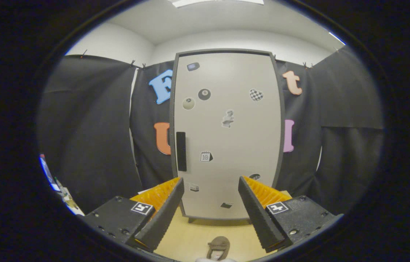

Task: Open the shoe cabinet door, grab the shoes and put them into the shoe cabinet, then close the shoe cabinet door.

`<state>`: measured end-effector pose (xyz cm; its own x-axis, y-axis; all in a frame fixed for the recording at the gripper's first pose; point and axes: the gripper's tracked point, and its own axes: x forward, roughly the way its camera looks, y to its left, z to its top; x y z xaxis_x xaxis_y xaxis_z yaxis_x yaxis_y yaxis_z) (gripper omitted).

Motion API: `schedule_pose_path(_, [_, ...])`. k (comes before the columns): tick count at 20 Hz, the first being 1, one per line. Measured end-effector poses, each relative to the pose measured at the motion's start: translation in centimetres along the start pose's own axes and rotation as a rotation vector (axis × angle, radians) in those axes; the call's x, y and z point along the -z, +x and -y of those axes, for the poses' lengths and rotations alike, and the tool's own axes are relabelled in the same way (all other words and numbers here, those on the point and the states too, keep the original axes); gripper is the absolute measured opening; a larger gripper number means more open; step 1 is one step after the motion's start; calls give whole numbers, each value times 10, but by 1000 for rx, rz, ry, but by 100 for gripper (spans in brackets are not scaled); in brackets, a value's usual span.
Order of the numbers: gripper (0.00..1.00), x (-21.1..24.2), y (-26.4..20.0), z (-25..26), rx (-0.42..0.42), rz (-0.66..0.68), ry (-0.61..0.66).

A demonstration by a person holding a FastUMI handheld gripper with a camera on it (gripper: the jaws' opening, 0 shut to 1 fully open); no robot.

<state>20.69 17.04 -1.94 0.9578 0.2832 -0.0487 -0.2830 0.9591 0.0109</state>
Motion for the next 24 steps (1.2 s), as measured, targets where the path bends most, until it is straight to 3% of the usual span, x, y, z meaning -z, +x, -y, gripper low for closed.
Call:
schedule_pose_path(8, [98,6,128,-49,-88,-58,71])
schedule_pose_path(14, [98,3,194,-61,-64,-66,45])
schedule_pose_path(20, [80,-6,204,-68,-44,-52,39])
schedule_pose_path(24, [55,-2,207,-74,-65,-50,59])
